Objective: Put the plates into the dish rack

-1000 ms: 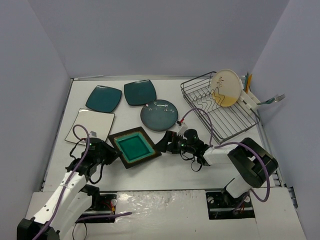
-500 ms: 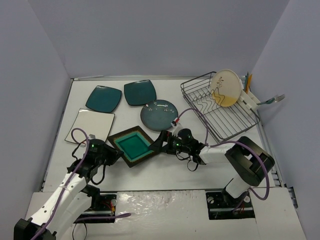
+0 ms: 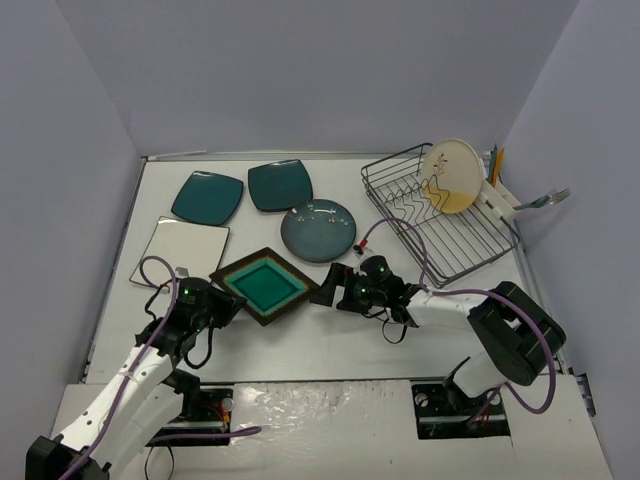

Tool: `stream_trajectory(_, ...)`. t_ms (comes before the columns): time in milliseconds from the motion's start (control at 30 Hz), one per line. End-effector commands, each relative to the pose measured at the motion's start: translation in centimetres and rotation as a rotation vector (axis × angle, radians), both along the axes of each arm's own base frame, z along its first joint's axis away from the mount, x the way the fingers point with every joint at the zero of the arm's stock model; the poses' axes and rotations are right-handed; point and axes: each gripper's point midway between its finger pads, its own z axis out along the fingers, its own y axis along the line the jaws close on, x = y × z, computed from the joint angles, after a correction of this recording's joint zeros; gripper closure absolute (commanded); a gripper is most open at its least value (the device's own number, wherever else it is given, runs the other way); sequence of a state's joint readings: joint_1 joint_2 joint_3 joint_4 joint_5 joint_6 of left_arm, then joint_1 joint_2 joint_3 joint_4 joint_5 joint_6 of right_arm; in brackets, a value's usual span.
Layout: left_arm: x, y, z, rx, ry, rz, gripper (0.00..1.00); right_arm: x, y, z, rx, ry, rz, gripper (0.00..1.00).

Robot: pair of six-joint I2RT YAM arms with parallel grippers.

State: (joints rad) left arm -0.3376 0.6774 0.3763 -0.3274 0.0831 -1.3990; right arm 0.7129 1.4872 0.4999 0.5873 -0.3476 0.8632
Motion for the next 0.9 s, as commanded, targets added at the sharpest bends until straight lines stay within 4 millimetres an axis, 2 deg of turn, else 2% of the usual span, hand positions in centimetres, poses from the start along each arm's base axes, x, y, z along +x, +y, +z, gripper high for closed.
stream_trajectory(0,4.2,-2.2,8.9,-0.136,-0.309,0.012,1.0,1.2,1.7,3.4,0.098,-0.037,0.002,0.0)
stream_trajectory(100,4.2,-3.0,9.0,-0.141,-0.32,-0.001,1.0,1.5,3.4,4.6,0.182,-0.021,0.003,0.0)
stream_trajectory(233,4.0,-3.7,8.3,-0.134,-0.311,-0.004,1.0,2.0,5.1,5.2,0.245,0.0,-0.024,0.0)
stream_trajectory(567,4.3,-4.7,8.7,-0.155,-0.357,0.004,1.0,1.2,6.9,3.7,0.346,0.132,-0.108,0.0)
stream_trajectory(667,4.0,-5.2,7.8,-0.167,-0.335,-0.002,1.0,0.7,7.5,2.8,0.361,0.178,-0.122,0.01)
stream_trajectory(733,3.9,-5.7,7.2,-0.217,-0.33,0.011,1.0,0.4,8.3,3.1,0.42,0.19,-0.122,0.03)
stream_trajectory(867,3.0,-6.2,6.3,-0.2,-0.305,-0.009,1.0,0.3,8.5,2.7,0.437,0.204,-0.142,0.08)
